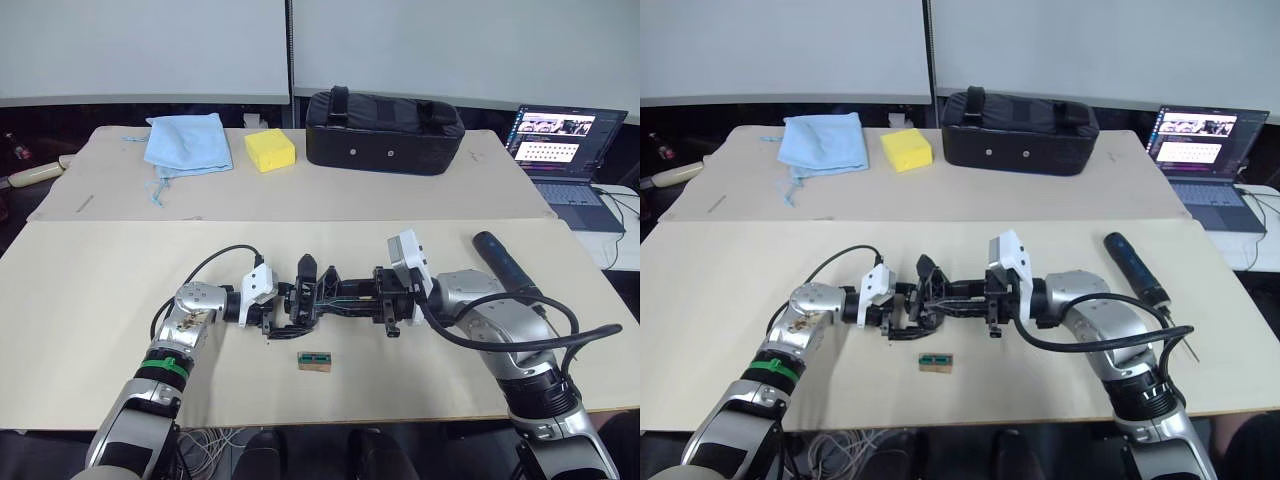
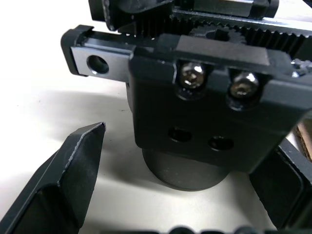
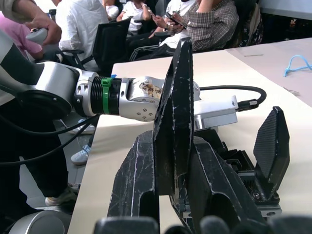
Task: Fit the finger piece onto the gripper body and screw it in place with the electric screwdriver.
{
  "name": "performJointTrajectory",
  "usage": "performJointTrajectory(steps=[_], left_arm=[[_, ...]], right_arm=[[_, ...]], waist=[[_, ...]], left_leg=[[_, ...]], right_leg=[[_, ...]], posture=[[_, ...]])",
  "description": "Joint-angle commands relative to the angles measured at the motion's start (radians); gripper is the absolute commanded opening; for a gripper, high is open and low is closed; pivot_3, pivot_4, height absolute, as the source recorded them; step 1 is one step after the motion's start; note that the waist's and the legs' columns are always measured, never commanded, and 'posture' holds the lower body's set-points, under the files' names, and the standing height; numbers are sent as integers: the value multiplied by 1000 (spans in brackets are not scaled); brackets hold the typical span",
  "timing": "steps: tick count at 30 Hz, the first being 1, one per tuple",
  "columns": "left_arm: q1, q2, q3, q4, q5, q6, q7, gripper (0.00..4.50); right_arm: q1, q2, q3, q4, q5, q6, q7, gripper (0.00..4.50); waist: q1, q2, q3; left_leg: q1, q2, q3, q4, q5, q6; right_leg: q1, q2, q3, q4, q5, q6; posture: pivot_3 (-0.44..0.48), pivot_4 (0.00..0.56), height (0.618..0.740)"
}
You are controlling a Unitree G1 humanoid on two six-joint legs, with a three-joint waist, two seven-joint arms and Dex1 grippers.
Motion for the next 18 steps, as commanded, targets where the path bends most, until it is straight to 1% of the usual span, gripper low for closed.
performJointTrajectory(steps=[1, 3, 7, 10, 13, 18], left_arm=[[-3, -5, -4, 8, 2, -19, -5, 3263], [-1, -5, -5, 11, 4, -23, -9, 2270], [7, -5, -4, 6, 3, -35, -9, 2282], [18, -8, -8, -16, -6, -28, -18, 2282], [21, -8, -15, -24, -1, -28, -22, 2282], [17, -4, -29, -32, 3, 10, -31, 2282]], right_arm=[[-2, 7, -17, -26, 4, -31, -3, 387], [0, 12, -8, -21, -7, -40, -3, 387], [-17, 46, 27, 27, -67, -102, -16, 387], [-41, 96, 68, 102, -151, -192, -33, 387], [-58, 130, 89, 160, -199, -254, -34, 387], [-75, 161, 105, 210, -226, -277, -24, 387]], waist=[[1, 0, 0], [1, 0, 0], [0, 0, 0], [0, 0, 0], [-1, 0, 0], [0, 0, -1]], left_leg=[[0, 0, 0, 0, 0, 0], [0, 0, 0, 0, 0, 0], [1, 0, 0, 0, 0, 0], [1, 0, 0, 0, 0, 0], [1, 0, 0, 0, 0, 0], [1, 0, 0, 0, 0, 0]], right_leg=[[0, 0, 0, 0, 0, 0], [0, 0, 0, 0, 0, 0], [0, 0, 0, 0, 0, 0], [0, 0, 0, 1, 0, 0], [0, 0, 0, 1, 0, 0], [1, 0, 0, 1, 1, -2]], posture=[[0, 150, 740], [0, 150, 740], [0, 150, 740], [0, 150, 740], [0, 150, 740], [0, 150, 740]])
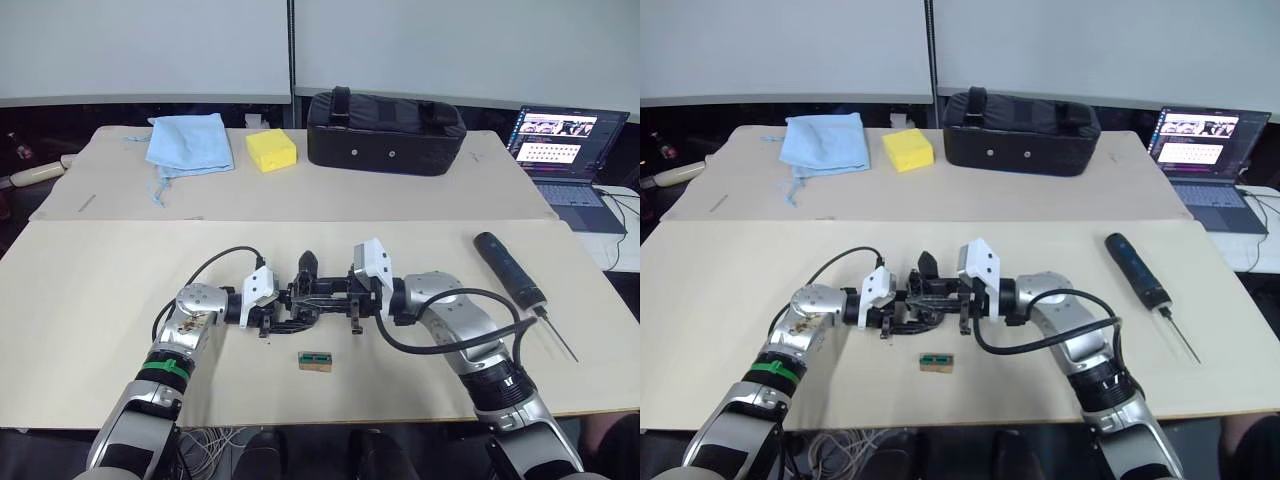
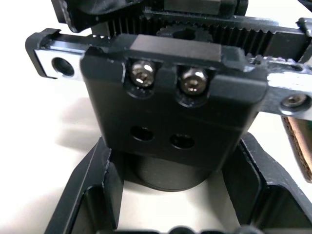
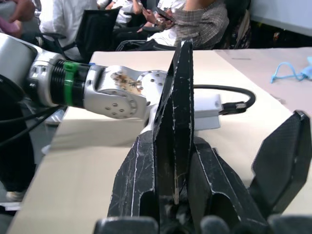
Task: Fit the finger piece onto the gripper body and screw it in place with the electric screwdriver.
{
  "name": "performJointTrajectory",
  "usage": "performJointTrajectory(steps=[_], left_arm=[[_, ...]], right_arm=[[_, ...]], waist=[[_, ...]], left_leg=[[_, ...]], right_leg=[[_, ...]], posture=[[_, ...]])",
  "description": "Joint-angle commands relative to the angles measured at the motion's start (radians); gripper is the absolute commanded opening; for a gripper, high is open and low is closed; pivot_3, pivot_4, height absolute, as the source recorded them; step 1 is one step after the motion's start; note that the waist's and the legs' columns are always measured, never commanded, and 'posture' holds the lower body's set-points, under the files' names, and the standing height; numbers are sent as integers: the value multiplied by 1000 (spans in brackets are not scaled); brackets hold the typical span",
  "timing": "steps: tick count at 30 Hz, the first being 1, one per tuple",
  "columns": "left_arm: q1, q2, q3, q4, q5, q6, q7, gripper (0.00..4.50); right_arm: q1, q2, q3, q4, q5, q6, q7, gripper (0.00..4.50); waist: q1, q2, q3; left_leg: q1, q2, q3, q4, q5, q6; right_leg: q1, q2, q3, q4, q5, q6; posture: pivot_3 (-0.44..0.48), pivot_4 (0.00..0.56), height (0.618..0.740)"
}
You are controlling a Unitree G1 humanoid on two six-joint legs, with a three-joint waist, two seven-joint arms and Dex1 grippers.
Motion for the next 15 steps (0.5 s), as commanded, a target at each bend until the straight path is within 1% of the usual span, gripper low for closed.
performJointTrajectory(steps=[1, 8, 15], left_arm=[[8, 2, -25, -24, 6, 29, -20, 2282], [13, 6, -27, -34, 16, 38, 3, 2282], [18, 11, -35, -33, 24, 30, 7, 2282]], right_arm=[[-29, 16, 11, 13, -19, -27, 2, 387], [-17, 15, 33, 39, -64, -20, 0, 387], [2, -16, 53, 39, -82, 18, 18, 387]], waist=[[0, 0, 0], [1, 0, 0], [0, 1, -3]], left_leg=[[0, 0, 0, 0, 0, 0], [0, 0, 0, 0, 0, 0], [1, 0, 0, 0, 0, 0]], right_leg=[[0, 0, 0, 0, 0, 0], [0, 0, 0, 0, 0, 0], [1, 0, 0, 0, 0, 0]], posture=[[0, 150, 740], [0, 150, 740], [0, 150, 740]])
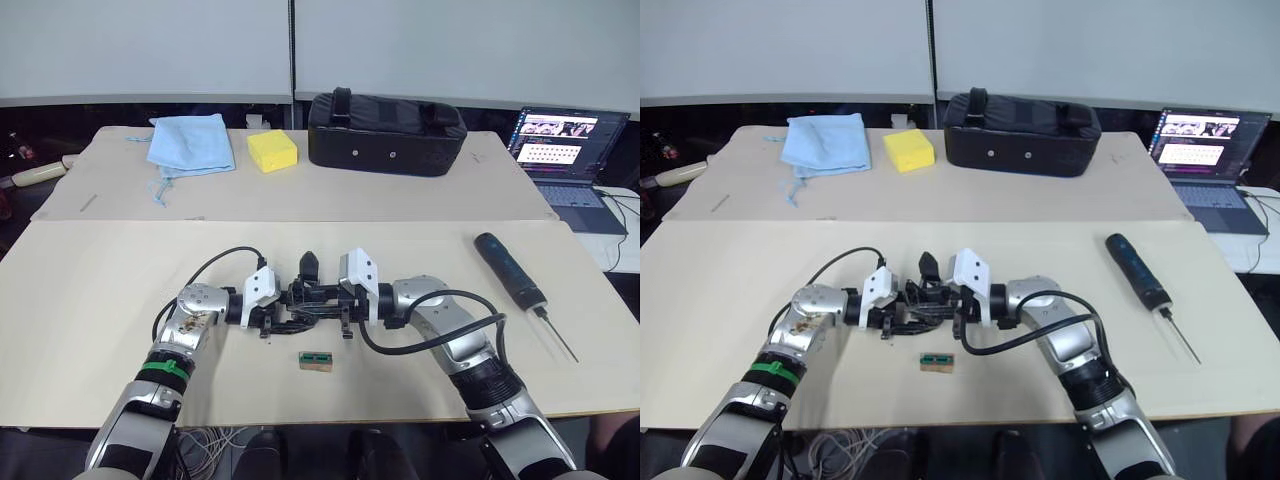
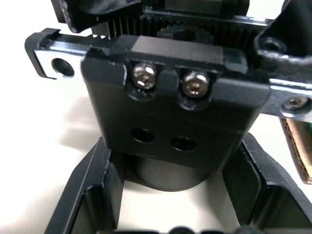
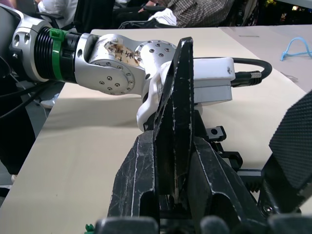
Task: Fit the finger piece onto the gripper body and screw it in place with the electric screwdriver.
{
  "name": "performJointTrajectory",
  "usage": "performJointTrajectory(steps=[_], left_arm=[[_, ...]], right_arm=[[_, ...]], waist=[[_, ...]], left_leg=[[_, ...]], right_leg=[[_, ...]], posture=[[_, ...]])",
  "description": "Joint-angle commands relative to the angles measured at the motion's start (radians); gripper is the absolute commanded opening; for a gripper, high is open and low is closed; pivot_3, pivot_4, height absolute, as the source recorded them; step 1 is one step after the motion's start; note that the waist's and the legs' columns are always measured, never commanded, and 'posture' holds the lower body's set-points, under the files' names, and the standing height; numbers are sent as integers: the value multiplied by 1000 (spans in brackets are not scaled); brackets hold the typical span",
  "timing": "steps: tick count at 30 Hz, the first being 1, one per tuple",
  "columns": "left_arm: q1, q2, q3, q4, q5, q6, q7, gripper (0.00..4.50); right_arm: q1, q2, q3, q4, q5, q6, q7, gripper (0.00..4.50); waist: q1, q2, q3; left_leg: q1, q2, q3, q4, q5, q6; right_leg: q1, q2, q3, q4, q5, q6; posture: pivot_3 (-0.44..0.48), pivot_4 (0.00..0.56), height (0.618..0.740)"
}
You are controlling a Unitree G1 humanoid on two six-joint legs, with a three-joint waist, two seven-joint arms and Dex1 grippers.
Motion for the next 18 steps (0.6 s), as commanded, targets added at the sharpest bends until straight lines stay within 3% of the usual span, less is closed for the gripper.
performJointTrajectory(steps=[1, 18], left_arm=[[13, 6, -23, -12, 17, 7, -8, 2282], [11, 5, -21, -5, 18, 9, -5, 2282]], right_arm=[[13, -29, 11, -24, -6, 32, 19, 387], [-17, -53, 43, -98, -5, 266, -19, 387]], waist=[[0, 0, 0], [-1, 0, -1]], left_leg=[[1, 0, 0, 0, 0, 0], [5, 0, 0, 0, 0, 0]], right_leg=[[0, 0, 0, 0, 0, 0], [5, 0, 0, 0, 0, 0]], posture=[[0, 150, 740], [0, 150, 740]])
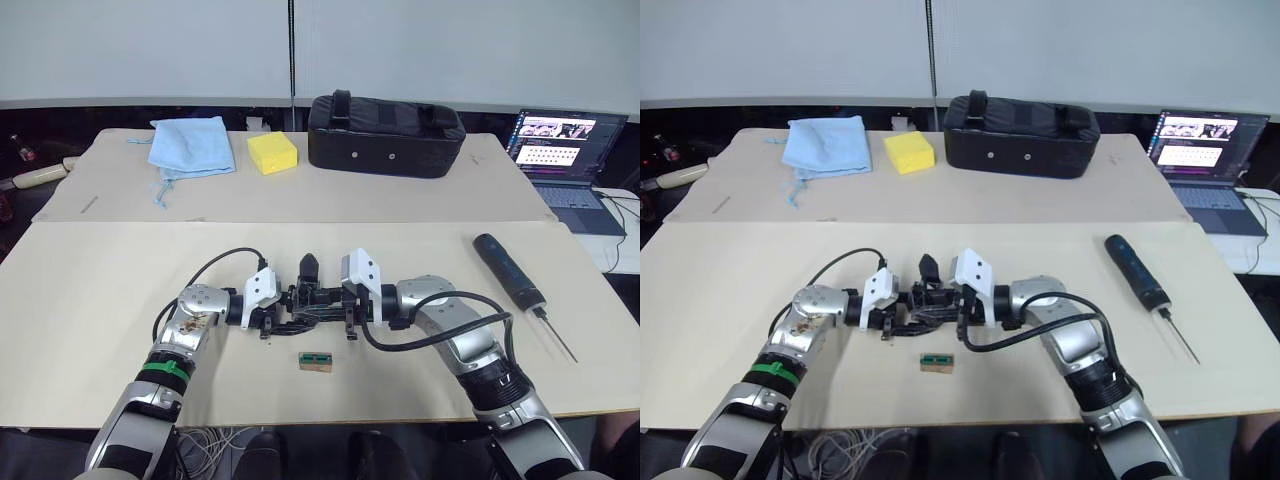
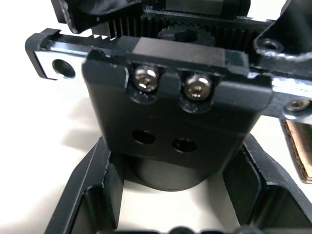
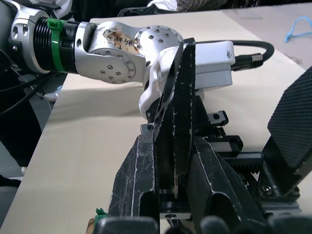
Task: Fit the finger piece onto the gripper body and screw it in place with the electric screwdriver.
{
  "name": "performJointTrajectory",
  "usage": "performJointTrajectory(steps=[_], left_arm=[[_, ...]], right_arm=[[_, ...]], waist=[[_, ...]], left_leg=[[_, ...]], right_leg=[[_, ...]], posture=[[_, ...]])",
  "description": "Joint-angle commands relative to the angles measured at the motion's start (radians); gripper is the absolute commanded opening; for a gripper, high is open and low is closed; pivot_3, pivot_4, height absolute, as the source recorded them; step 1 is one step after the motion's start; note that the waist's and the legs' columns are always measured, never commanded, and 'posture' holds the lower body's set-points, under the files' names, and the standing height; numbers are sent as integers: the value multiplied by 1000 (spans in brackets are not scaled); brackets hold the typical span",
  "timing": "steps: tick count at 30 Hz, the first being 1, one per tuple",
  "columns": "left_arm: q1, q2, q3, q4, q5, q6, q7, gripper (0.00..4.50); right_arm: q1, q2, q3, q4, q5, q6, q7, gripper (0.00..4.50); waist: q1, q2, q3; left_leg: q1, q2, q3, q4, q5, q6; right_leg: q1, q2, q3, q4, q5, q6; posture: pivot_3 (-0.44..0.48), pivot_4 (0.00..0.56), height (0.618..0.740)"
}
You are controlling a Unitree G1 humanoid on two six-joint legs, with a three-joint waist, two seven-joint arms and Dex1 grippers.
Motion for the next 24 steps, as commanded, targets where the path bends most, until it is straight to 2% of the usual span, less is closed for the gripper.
performJointTrajectory(steps=[1, 7, 10, 24], left_arm=[[9, 6, -18, -5, 13, 11, -7, 2282], [15, 9, -18, -14, 16, 17, -5, 2282], [20, 9, -19, -23, 15, 20, -5, 2282], [27, 13, -13, -27, 13, 23, 8, 2282]], right_arm=[[-21, -20, 43, -33, -8, 125, -9, 387], [-41, -12, 73, -42, -18, 196, -39, 387], [-36, -17, 68, -31, -23, 178, -42, 387], [-35, -24, 55, -17, -14, 95, -6, 387]], waist=[[0, 0, 0], [-1, 0, 0], [-2, 0, 0], [-2, 0, 0]], left_leg=[[0, 0, 0, 0, 0, 0], [5, 0, 0, 0, 0, 0], [10, 0, 0, -1, 0, 0], [10, 1, 0, -1, 0, 0]], right_leg=[[0, 0, 0, 0, 0, 0], [6, 0, 0, -1, -2, 2], [10, 0, -1, -1, -3, 2], [10, 0, -1, -1, -4, 2]], posture=[[0, 150, 740], [0, 150, 740], [0, 150, 740], [0, 150, 740]])
